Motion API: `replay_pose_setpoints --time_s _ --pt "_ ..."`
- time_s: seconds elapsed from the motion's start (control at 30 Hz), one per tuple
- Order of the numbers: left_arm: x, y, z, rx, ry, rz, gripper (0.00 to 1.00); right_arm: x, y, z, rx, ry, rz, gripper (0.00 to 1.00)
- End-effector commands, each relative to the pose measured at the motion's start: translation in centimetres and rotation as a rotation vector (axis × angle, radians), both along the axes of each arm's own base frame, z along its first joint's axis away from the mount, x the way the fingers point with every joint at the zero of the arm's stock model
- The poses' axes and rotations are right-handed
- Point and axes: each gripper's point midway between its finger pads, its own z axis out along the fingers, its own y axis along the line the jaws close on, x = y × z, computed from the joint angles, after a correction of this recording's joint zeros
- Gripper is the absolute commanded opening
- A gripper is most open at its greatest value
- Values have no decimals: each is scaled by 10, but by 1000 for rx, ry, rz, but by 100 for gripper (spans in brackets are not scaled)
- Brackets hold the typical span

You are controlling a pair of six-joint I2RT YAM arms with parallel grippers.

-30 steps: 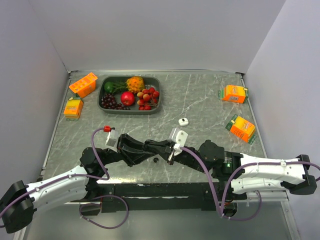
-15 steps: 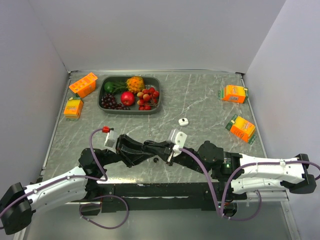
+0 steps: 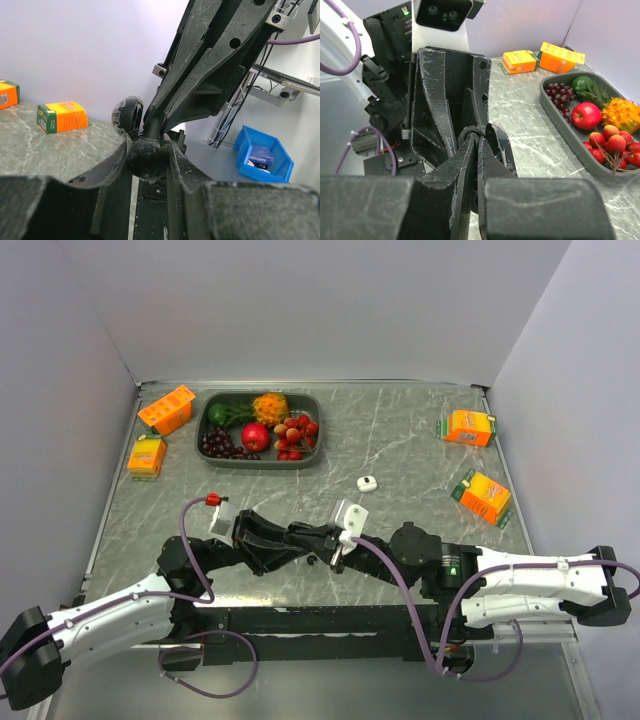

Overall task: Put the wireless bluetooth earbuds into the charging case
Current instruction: Place the earbud in the charging case, then pick up the earbud from the center of the board.

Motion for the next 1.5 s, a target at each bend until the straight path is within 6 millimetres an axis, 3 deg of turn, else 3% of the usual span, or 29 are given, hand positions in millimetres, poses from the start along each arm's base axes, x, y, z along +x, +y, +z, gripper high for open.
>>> replay_pose_setpoints --time_s 0.0,0.07,0.13,0.23,0.47,0.57,0.63,0.7,0.73,0.87,0.9,0.93,0.97,1.13,1.2,1.27,1.3,1.47 --pt "8 12 33 -108 -49 76 1 -20 6 -9 -59 44 81 0" --pt "7 12 33 -108 -51 78 1 -19 6 -10 -62 50 75 10" --pt "8 12 33 -105 -51 81 1 -18 4 -6 -46 55 61 32" --pt "8 12 31 -99 -49 82 1 -14 1 1 -22 53 40 46" --pt "11 12 26 -92 -38 98 1 -13 -9 26 48 48 33 58" --pt "15 12 21 -80 -29 117 1 -12 -23 48 108 51 16 60" --pt "21 14 16 -69 -25 157 1 -7 -46 68 185 54 -24 61" --pt "27 19 12 -69 -13 204 1 7 -69 71 246 85 -125 61" --pt "28 21 6 -62 -5 218 1 14 -90 79 304 94 -173 60" --pt "38 32 -6 -49 32 300 1 51 -121 27 215 209 -409 55" --pt "40 36 -8 -44 41 322 1 47 -111 11 194 294 -365 54" --pt "45 40 -11 -44 58 356 1 64 -113 -23 92 353 -439 54" --pt "47 42 -12 -41 65 374 1 67 -109 -47 42 412 -445 54" --pt "55 59 -21 -7 95 472 1 59 -67 -153 -205 697 -357 52" --pt "57 67 -18 -25 100 503 1 58 -55 -181 -255 753 -351 49" --pt "57 69 -22 -13 114 512 1 56 -43 -191 -269 782 -314 46" --pt "55 71 -19 -27 108 511 1 54 -39 -206 -306 817 -307 43" --pt "55 75 -17 -47 106 524 1 60 -25 -229 -358 897 -299 33"
